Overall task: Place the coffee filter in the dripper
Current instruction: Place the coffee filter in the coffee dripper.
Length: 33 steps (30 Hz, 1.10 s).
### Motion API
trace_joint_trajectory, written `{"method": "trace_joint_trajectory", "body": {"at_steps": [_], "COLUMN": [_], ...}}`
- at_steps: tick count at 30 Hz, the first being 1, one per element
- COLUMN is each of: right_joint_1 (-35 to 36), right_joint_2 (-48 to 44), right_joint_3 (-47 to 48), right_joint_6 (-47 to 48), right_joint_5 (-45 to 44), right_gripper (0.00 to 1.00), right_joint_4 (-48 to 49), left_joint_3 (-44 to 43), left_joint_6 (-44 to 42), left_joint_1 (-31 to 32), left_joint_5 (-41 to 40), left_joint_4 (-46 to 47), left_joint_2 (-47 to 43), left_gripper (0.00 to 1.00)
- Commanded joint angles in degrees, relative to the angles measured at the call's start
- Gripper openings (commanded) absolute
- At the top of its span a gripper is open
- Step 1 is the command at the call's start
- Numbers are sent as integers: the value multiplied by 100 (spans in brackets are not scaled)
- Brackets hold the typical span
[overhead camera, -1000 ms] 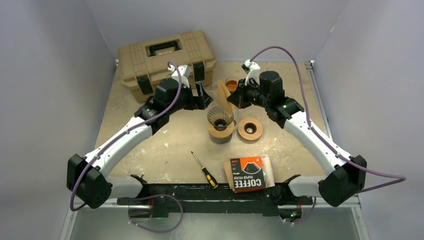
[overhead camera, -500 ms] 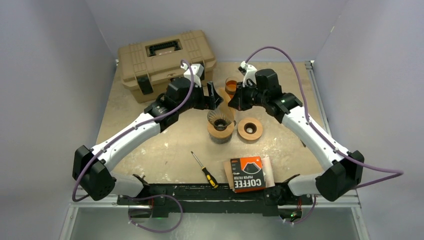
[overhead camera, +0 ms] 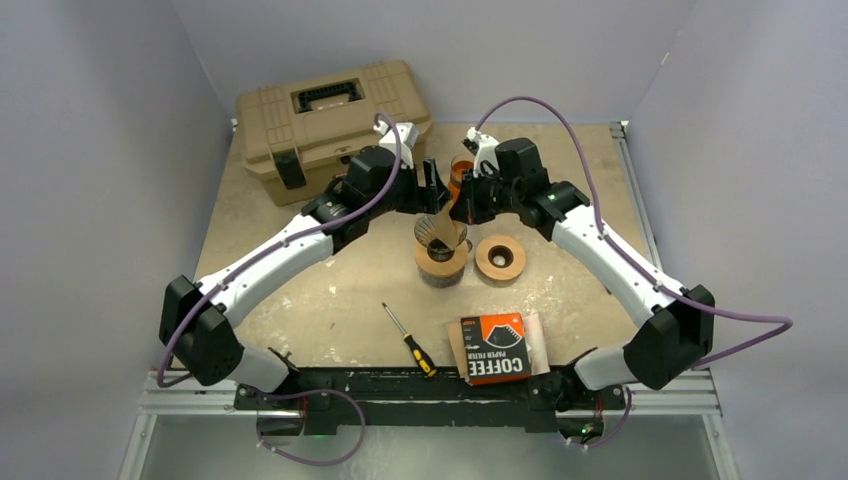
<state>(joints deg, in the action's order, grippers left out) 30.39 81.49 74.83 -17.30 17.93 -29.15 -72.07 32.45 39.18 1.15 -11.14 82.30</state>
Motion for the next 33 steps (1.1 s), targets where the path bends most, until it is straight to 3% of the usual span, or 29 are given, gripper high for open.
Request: {"method": "trace_joint_trajectory", "body": {"at_steps": [1,8,16,22,30,33], "right_joint_1": [46,52,50,53,54,49], "right_joint_2": [-6,-95,-64,-110,-204,-183], "right_joint_3": [273,247,96,-25,-116,-133], "right_joint_6": [-44,-63,-66,-175,-292,-347], "right_joint_5": [40,-115,-81,-16,-204,-216], "right_gripper": [0,0,0,0,0,0], "right_joint_4": [102,197,316,259,319,368], "left_joint_3": [-388,-479,-415,-520,-612,-611], "left_joint_6": [-36,-147,-441,-618,-687,-657], "left_joint_1": [125,243,231,231,231,231], "left_joint_5": [-96,-467,-596,-1212,-1355,-1125], "left_joint_4": [-329,-673,-954,-1435,-1589,-1481], "left_joint_2": [246,234,73,21,65,52], "left_gripper": [73,67,47,41,40,55]}}
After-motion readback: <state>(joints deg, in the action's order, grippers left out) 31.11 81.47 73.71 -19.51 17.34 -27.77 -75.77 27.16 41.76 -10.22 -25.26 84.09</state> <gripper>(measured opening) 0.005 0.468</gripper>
